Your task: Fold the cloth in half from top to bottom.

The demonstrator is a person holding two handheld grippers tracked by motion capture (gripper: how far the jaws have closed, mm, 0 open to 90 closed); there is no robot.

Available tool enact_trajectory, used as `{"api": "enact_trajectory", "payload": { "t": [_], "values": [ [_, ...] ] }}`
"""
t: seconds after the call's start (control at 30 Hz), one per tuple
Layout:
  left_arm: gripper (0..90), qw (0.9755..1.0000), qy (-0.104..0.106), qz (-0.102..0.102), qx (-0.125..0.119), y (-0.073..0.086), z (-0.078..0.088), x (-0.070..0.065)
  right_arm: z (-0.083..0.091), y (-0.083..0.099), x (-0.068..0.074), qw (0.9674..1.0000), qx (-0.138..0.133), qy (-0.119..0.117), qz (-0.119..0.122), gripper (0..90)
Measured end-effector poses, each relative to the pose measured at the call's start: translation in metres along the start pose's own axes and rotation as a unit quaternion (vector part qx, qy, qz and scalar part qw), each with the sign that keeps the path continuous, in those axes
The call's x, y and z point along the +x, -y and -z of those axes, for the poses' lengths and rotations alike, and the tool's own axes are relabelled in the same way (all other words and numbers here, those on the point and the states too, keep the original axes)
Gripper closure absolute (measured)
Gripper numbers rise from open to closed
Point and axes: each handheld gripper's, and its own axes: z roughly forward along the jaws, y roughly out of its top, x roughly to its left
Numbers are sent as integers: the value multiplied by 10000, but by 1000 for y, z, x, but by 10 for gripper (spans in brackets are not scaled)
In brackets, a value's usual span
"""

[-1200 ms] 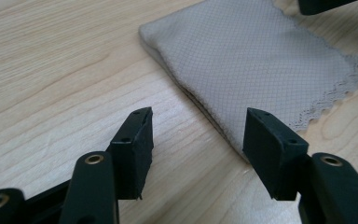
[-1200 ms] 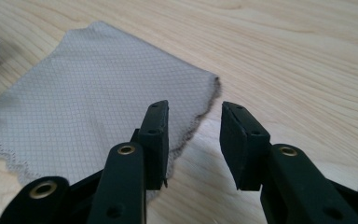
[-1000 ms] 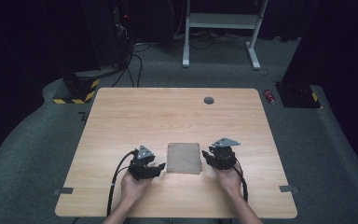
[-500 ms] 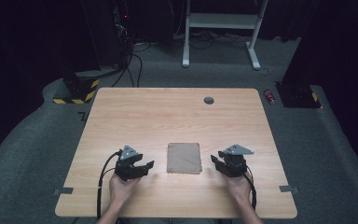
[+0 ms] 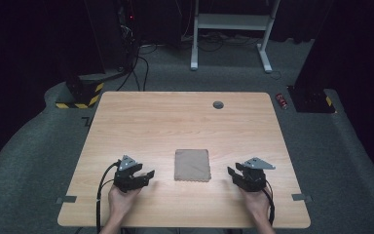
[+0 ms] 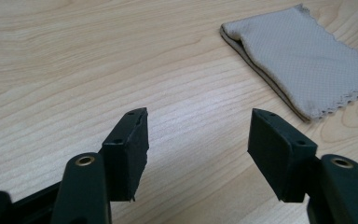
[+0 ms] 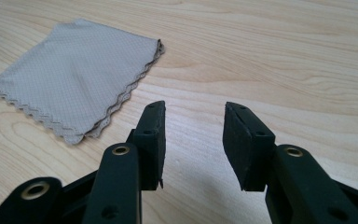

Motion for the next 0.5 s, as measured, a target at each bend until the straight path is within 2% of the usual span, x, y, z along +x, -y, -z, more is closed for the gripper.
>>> {"api": "enact_trajectory", "payload": {
  "t": [0.13,0.3,0.5],
  "values": [
    [386,10000,-36,33,-4,3,1,2,3,4,-1,10000,-21,13,-62,593],
    [385,9999,-144,-7,62,7,2,5,5,8,-3,10000,-4,71,-23,591],
    [385,9996,-262,38,73,12,3,10,8,16,-8,9999,37,148,-47,589]
  ]
}}
